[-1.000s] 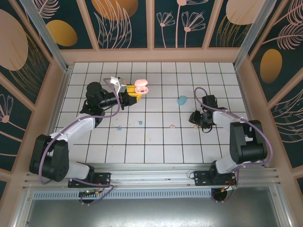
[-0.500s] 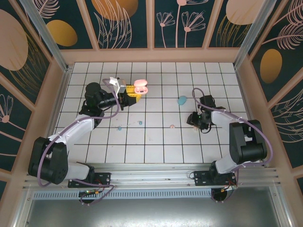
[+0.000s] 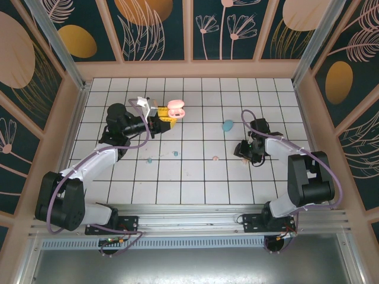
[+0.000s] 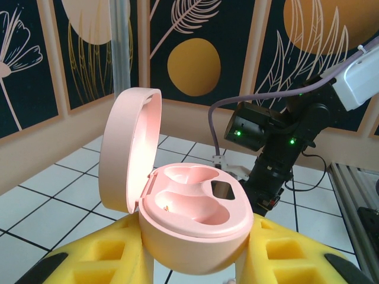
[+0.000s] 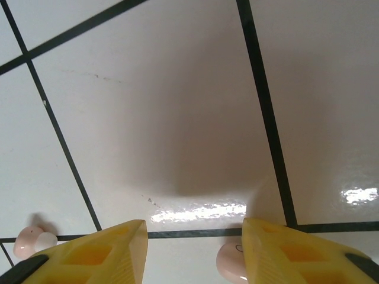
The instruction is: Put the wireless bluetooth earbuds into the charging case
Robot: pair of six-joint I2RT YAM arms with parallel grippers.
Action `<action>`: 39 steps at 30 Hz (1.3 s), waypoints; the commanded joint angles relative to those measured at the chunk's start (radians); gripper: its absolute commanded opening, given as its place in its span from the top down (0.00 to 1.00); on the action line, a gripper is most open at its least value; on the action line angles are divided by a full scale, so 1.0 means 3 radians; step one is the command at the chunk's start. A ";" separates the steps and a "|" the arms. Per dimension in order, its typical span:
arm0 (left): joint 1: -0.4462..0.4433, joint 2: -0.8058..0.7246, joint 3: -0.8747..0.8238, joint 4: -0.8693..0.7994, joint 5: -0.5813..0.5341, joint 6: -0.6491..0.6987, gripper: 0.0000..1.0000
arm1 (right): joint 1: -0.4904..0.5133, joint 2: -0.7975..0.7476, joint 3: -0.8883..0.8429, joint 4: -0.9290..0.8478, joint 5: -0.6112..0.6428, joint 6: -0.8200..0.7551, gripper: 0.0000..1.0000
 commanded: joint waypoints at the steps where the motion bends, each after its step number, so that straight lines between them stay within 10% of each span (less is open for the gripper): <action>1: 0.0003 -0.0102 -0.0022 0.0036 0.0016 0.0058 0.86 | -0.0010 0.0041 0.0054 -0.0182 0.0022 0.0057 0.54; 39: 0.0004 -0.0162 -0.0035 -0.0015 -0.0014 0.0092 0.86 | 0.0108 -0.0210 -0.0248 -0.0160 -0.0351 0.0509 0.50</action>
